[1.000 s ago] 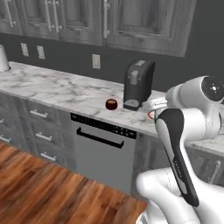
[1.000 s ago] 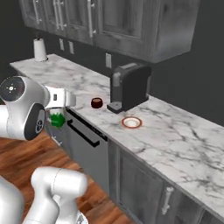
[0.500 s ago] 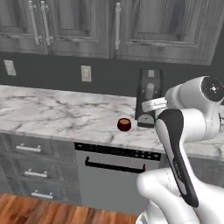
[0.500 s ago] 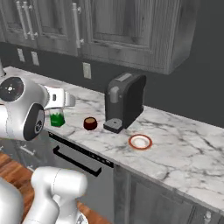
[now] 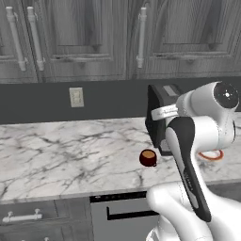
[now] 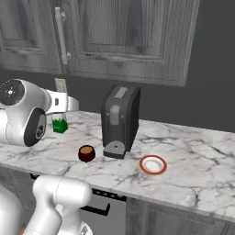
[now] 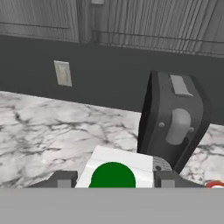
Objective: Take a sugar cube from the saucer and place it inside the coffee. Then, grab milk from the fridge and place it next to the coffee on the counter to sweeten the coffee.
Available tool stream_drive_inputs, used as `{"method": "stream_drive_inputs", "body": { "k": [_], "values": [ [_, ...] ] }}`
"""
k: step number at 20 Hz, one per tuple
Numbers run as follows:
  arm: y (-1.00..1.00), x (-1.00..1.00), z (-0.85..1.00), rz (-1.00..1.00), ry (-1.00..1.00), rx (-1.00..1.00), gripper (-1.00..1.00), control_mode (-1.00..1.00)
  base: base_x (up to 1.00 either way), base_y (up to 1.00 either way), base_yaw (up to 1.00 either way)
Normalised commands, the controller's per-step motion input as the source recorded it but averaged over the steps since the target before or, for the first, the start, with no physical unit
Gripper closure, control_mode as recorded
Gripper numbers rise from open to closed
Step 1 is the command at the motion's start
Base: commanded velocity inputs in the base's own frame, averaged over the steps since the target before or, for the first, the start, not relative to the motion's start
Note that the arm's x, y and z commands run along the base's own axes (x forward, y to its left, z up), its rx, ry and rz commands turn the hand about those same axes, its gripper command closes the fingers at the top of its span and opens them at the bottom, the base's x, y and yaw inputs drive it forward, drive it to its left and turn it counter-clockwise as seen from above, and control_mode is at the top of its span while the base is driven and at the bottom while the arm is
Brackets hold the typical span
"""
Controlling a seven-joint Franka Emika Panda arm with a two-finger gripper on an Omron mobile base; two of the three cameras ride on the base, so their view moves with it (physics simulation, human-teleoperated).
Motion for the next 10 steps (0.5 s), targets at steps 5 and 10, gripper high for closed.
{"method": "stream_drive_inputs", "body": {
  "k": [5,10],
  "values": [
    [0.0,0.0,0.0,0.0,0.0,0.0,1.0,1.0,0.02,0.33,-0.45],
    [0.23,0.0,-0.22,-0.24,-0.02,-0.09,1.0,-1.0,0.0,0.0,0.0]
  ]
}}
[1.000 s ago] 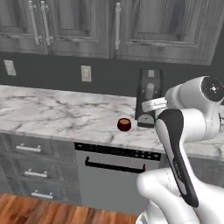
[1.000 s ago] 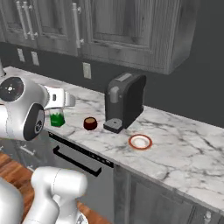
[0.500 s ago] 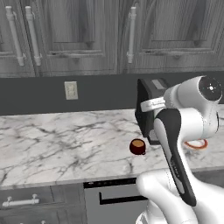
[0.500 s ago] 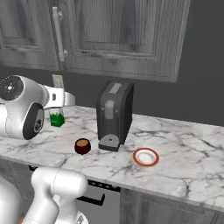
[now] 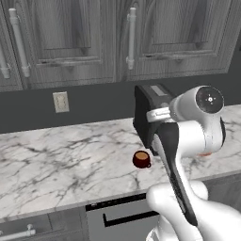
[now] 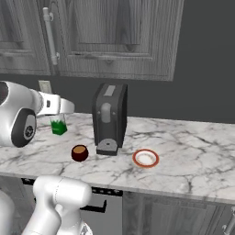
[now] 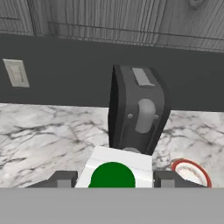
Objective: Take a sugar cube from the saucer and place it inside the coffee. Then, grab milk from the fridge and place it next to the coffee on the counter to sweeten the coffee.
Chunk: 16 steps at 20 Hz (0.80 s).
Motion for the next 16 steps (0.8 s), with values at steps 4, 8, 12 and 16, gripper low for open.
{"method": "stream_drive_inputs", "body": {
  "k": [4,8,12,16],
  "values": [
    [0.33,0.11,-0.29,-0.12,0.0,-0.03,1.0,-1.0,0.0,0.0,0.0],
    [0.43,0.26,-0.24,-0.02,0.06,0.0,1.0,-1.0,0.0,0.0,0.0],
    [0.4,0.37,-0.38,0.0,0.08,0.0,1.0,-1.0,0.0,0.0,0.0],
    [0.26,0.22,-0.56,0.0,0.0,0.02,1.0,-1.0,0.0,0.0,0.0]
  ]
}}
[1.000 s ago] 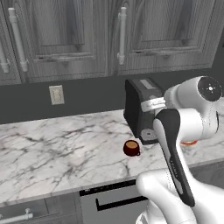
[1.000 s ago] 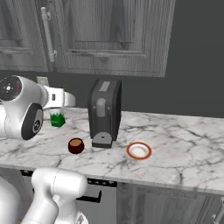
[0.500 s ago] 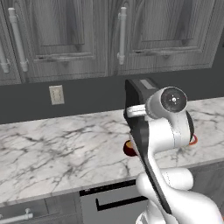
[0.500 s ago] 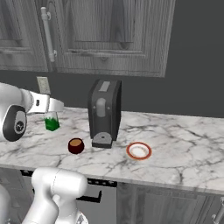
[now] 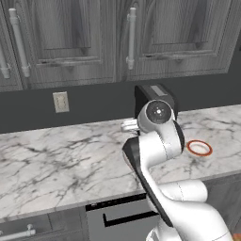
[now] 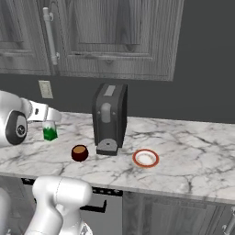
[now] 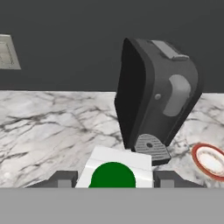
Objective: Take a sugar cube from the saucer and place it inside the coffee. Then, grab milk from the fridge and place it next to the coffee on the counter to sweeten the coffee.
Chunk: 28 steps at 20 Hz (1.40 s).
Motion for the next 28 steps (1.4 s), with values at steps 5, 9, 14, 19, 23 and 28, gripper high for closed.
{"method": "stream_drive_inputs", "body": {
  "k": [5,9,14,19,23,28],
  "values": [
    [0.25,0.2,-0.55,0.0,0.0,0.03,1.0,-1.0,0.0,0.0,0.0],
    [0.3,0.29,-0.46,0.0,0.0,0.05,1.0,-1.0,0.0,0.0,0.0],
    [0.34,0.36,-0.36,0.01,0.02,0.09,1.0,-1.0,0.0,0.0,0.0],
    [0.35,0.39,-0.33,0.0,0.05,0.09,1.0,-1.0,0.0,0.0,0.0],
    [0.19,0.52,-0.28,0.0,0.01,0.01,1.0,-1.0,0.0,0.0,0.0],
    [0.0,0.32,-0.27,-0.01,0.0,0.0,1.0,-1.0,0.0,0.0,0.0]
  ]
}}
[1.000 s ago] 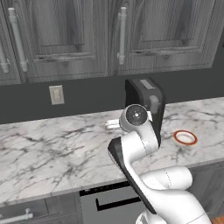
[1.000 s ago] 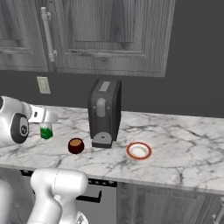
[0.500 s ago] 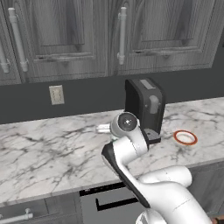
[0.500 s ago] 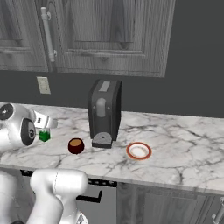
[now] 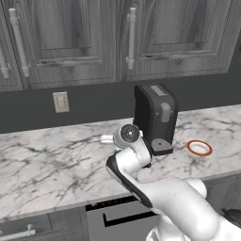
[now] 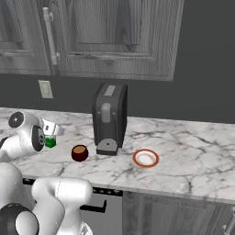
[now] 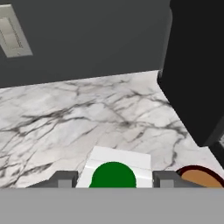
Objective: Take a sugar cube from the saucer and place it inside the coffee. Then, grab milk from the fridge and place it next to the coffee on the counter to sweeten the coffee.
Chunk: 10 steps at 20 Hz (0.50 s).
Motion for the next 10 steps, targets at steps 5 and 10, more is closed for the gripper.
{"method": "stream_drive_inputs", "body": {
  "k": [5,10],
  "values": [
    [0.0,0.34,-0.24,0.0,0.04,0.0,1.0,-1.0,0.0,0.0,0.0],
    [0.0,0.18,-0.33,0.0,0.0,-0.04,1.0,-1.0,0.0,0.0,0.0]
  ]
}}
